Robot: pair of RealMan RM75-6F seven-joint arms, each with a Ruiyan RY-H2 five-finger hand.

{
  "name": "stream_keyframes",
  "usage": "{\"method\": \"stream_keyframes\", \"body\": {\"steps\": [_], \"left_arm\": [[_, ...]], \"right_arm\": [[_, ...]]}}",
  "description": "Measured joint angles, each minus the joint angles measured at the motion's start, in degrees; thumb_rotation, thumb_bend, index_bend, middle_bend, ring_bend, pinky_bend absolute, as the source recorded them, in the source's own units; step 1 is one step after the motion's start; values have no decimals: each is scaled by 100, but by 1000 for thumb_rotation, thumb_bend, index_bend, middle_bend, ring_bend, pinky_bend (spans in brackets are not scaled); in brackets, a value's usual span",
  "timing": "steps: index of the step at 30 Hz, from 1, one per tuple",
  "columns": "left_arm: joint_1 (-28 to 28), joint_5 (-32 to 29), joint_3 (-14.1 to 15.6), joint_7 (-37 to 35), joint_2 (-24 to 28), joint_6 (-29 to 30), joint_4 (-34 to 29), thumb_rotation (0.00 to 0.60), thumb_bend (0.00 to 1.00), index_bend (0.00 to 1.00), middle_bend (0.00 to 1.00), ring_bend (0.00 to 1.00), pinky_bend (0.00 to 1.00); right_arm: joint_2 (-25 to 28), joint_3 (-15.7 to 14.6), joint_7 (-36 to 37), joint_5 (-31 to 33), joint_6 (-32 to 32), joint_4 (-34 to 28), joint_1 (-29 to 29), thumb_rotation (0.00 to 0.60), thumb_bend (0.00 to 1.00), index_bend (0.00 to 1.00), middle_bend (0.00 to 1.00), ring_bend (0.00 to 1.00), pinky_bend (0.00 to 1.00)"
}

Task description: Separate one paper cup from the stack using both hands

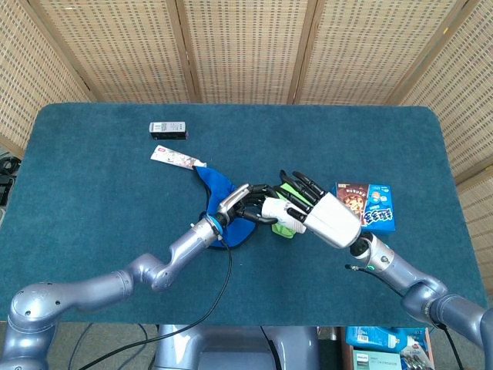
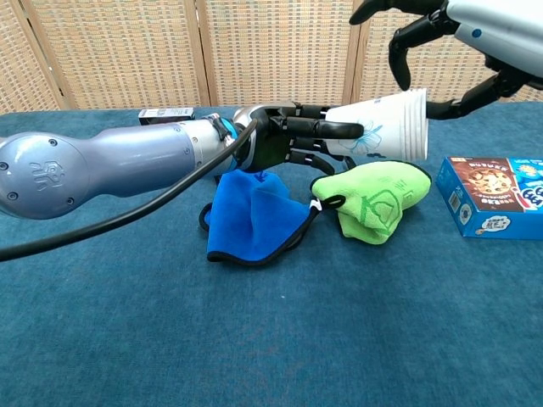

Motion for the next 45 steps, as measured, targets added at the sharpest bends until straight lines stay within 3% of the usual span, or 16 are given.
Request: {"method": "stream_keyframes", "body": {"steps": [4,10,22,45], "left_arm": [[12,12,7,-42,-15,4,6,600,168,539,552,480,477],[29,74,24,-86,-1,26,-15,600,169,539,553,479,477],[104,178,63,-226,70,117,-74,600,169,539,553,479,477],[198,185,162,-297,189,158,-61,600,169,539,553,480,477]], "right_arm": [[3,-31,-89,-47,-3,20,19,600,757,653,273,36,210],[48,-91,-307,-137,-53,50,68,600,787,661,273,37,210],[276,-164,-704,-250,3,-172,44,600,789,660,276,37,210],[399,-251,-730,-255,238,-40,-116,600,788,669,283,43,222]]}}
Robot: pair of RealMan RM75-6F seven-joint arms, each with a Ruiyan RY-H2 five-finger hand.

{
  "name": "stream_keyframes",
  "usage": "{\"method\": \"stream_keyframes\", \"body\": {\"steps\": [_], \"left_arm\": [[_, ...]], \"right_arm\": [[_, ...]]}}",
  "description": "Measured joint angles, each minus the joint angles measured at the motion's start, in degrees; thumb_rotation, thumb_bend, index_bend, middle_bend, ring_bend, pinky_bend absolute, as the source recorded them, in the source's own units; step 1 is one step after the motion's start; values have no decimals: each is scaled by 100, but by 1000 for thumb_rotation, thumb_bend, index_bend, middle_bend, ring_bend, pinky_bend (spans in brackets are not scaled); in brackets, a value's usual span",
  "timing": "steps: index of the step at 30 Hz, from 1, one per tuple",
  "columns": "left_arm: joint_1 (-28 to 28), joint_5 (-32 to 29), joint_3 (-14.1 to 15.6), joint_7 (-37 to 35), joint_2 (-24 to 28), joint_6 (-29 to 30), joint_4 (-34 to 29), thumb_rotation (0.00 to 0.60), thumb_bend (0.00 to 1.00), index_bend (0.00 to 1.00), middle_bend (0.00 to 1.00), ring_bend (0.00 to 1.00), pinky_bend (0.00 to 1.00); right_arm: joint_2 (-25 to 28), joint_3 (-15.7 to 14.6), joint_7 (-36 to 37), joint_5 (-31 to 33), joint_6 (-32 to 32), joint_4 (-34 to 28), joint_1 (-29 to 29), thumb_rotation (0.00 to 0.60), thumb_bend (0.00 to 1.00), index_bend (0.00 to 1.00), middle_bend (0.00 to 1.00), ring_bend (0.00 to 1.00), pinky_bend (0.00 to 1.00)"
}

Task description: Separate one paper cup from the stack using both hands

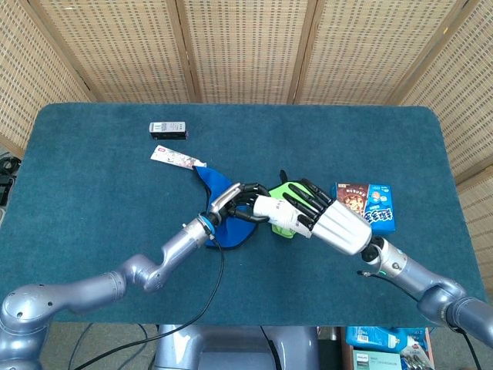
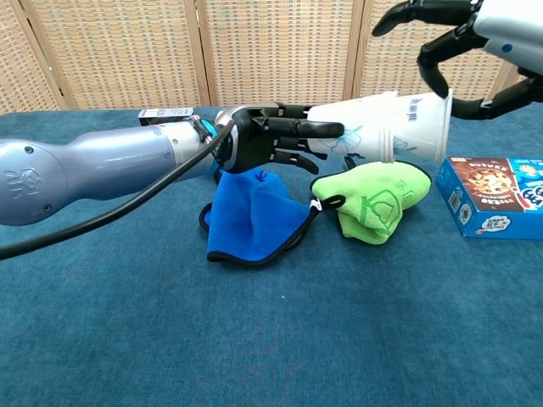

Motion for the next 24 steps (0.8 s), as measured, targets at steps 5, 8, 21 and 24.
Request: {"method": "stream_keyframes", "body": {"steps": [5,8,21,24], "left_arm": [[124,-2,36,-6,215,24,72,600,169,539,553,479,477],[231,22,66,-22,426,61,88,600,169,539,553,479,477],[640,396,431,1005,1395,557,139,600,169,539,554,479,477],[763,424,552,1521,1667,661,104,600,169,539,555,479,478]], "right_arm": [[180,-34,91,6,293,137,-177,600,789,669,283,44,223],[323,-92,146,11,421,270,-320,600,789,669,283,44,223],[758,-455,-100,-123,147,602,-521,600,788,669,295,56,223],[970,-585,-357,-310,-40,556,-467,600,788,669,295,55,223]]}}
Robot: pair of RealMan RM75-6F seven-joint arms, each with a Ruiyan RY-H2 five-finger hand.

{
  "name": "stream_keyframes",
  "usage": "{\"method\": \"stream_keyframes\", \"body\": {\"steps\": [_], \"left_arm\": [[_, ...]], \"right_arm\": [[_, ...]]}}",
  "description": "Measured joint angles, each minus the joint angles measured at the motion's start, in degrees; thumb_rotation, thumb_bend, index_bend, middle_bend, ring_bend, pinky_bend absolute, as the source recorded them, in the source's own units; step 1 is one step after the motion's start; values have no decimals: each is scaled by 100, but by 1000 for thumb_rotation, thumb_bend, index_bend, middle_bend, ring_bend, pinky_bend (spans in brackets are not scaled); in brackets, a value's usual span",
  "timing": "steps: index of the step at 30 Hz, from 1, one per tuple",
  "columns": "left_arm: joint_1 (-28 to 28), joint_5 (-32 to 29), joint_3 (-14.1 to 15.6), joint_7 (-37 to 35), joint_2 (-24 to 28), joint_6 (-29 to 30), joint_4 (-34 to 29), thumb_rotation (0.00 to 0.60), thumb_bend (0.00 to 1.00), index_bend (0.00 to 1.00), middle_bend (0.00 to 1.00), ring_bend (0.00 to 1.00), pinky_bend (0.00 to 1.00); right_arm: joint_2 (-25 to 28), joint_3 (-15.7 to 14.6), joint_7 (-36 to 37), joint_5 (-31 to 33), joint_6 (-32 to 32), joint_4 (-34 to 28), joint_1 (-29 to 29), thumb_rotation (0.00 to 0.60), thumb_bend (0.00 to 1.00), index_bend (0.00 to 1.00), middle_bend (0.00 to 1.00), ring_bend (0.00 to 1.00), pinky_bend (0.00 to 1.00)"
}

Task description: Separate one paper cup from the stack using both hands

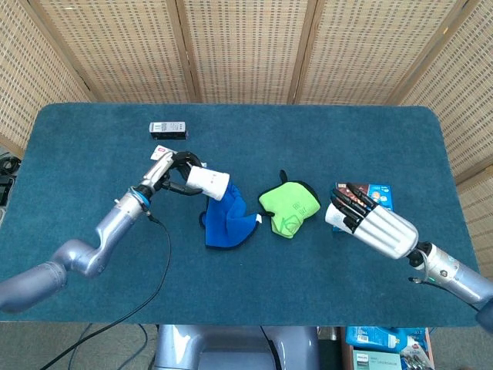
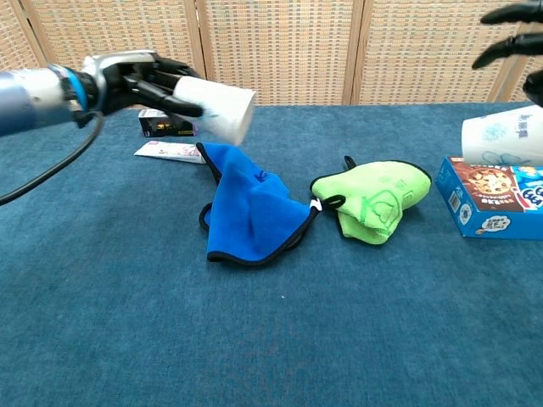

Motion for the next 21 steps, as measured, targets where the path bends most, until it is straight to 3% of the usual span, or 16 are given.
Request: {"method": "stream_keyframes", "body": {"steps": [10,17,19,21], "left_arm": [[454,-420,523,2539,863,113,-419,600,171,539,555,479,477],[658,-1043,803,3817,918,169,-505,600,172,539,549,479,477],[690,-1214,842,3985,850,169,-490,600,172,532,463,417,458],[704,-1325,858,4042,799,133,-486,600,171,432,260,244,369]], "right_arm": [[872,-455,-1223,-756,-1115,-1068,379,600,788,669,297,61,223],[1128,-513,-1820,-874,-1911,-1702,573,600,789,669,295,61,223],[1124,-512,-1892,-886,-2040,-1725,603,600,746,634,280,61,223],[1106,-505,-1958,-887,-2139,-1731,623,600,587,476,237,61,209]]}}
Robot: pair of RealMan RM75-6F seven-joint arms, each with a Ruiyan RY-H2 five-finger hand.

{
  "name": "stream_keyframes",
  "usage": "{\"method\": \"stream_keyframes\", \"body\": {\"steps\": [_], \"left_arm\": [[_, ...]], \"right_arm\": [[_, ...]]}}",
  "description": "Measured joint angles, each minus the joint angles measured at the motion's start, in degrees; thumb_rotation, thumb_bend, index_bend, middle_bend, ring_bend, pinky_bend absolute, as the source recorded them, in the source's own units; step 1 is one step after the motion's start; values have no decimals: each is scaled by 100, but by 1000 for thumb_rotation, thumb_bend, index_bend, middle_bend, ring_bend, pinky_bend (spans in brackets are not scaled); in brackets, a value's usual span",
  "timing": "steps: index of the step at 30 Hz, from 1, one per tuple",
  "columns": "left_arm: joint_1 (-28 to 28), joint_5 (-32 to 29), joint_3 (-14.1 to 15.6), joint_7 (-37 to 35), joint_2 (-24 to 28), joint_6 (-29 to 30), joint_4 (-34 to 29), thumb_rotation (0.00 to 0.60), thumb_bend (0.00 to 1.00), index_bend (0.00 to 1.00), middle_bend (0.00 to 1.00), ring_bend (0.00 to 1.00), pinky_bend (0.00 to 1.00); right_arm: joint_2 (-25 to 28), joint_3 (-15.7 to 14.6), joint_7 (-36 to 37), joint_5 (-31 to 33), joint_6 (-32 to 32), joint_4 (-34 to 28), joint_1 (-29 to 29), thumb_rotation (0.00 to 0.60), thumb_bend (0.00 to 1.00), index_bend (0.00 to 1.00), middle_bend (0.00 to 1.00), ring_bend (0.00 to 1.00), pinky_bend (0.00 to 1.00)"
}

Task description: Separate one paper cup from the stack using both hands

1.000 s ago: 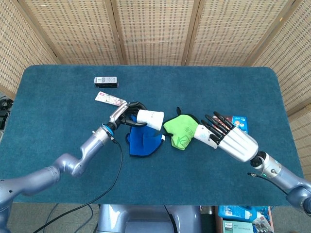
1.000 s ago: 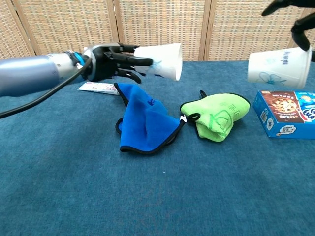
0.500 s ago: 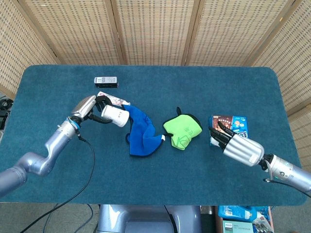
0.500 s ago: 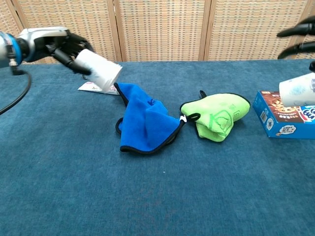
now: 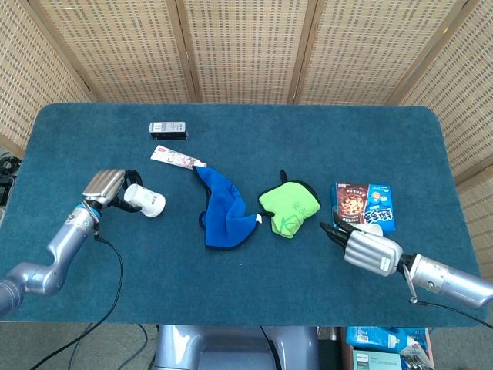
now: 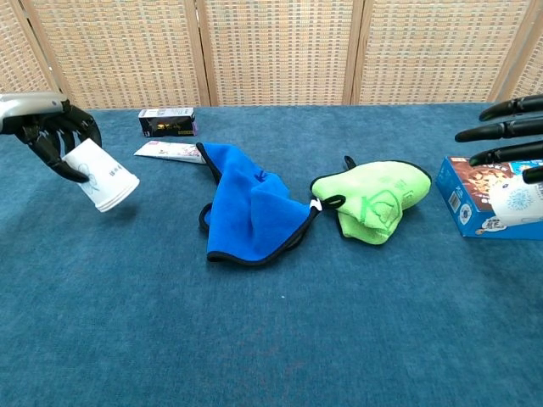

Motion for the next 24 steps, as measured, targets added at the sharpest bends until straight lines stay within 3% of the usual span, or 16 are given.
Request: {"method": "stream_keyframes", "body": {"steps": [2,4,5,11,24], "left_arm": [[-4,-57,18,70,-36,-72,4,600,171,144,30,31,179],[-25,-78,34,77,-38,-195,-25,600,170,10,0,0,66],[-37,-83,38,61,-30,-266,-50,600,169,0,0,0,29],[-37,42,-15,-144,64,-287,-261,600,168,0,0,0,0],[523,213,-141,-320,931,701,-1095,600,167,0,0,0,0]], "right_arm": [[-20,22,-59,20,-53,13,2,600,260,205,140,43,138],[-37,47,-79,55,-76,29,-7,600,54,70,50,12,54],[-53,73,-80,94,-59,37,-26,600,9,40,21,1,22],[-180,287,-77,314,372,64,-210,600,0,31,10,0,0],[-324,761,669,1208,1948,-108,-1125,600,0,31,0,0,0]]}}
